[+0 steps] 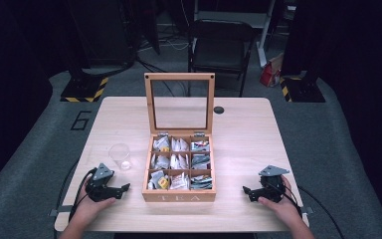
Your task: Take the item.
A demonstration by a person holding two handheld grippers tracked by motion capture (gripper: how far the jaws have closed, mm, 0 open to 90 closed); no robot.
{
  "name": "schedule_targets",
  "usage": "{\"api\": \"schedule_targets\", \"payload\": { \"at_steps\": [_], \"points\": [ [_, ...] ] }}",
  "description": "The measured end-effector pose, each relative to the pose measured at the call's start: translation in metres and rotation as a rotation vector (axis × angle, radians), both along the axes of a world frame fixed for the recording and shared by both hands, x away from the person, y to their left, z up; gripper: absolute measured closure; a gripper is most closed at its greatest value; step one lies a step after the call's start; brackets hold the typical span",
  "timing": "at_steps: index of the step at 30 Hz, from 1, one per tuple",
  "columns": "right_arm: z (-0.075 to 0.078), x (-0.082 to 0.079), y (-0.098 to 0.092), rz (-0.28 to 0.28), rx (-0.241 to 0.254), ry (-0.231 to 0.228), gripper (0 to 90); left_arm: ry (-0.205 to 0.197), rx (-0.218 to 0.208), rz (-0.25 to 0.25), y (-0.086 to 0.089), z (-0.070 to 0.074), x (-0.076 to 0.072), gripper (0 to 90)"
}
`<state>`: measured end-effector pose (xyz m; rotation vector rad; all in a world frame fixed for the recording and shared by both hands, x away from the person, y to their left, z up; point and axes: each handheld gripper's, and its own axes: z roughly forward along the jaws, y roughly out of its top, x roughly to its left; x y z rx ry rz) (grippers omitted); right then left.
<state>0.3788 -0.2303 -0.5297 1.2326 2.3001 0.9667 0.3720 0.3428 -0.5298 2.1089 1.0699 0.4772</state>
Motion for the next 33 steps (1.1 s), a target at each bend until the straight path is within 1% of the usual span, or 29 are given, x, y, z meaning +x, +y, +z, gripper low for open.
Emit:
{"api": "schedule_targets", "payload": {
  "at_steps": [3,4,5,27,33],
  "points": [
    [0.0,0.0,0.0,0.0,0.0,0.0,0.0,0.004,-0.005,0.002,-0.0004,-0.0001,-0.0004,13.7],
    [0.0,0.0,0.0,0.0,0.0,0.0,0.0,-0.004,0.006,-0.003,0.0003,0.0002,0.0001,13.7],
    [0.0,0.0,0.0,0.0,0.0,0.0,0.0,0.0,0.0,-0.001,0.0,0.0,-0.0001,13.7],
    [0.0,0.0,0.0,0.0,0.0,0.0,0.0,-0.008,0.002,0.002,-0.0004,0.0001,-0.0004,14.9],
    [0.0,0.0,0.0,0.0,0.0,0.0,0.0,-0.006,-0.005,0.006,-0.0004,0.0002,-0.0007,16.2]
  ]
}}
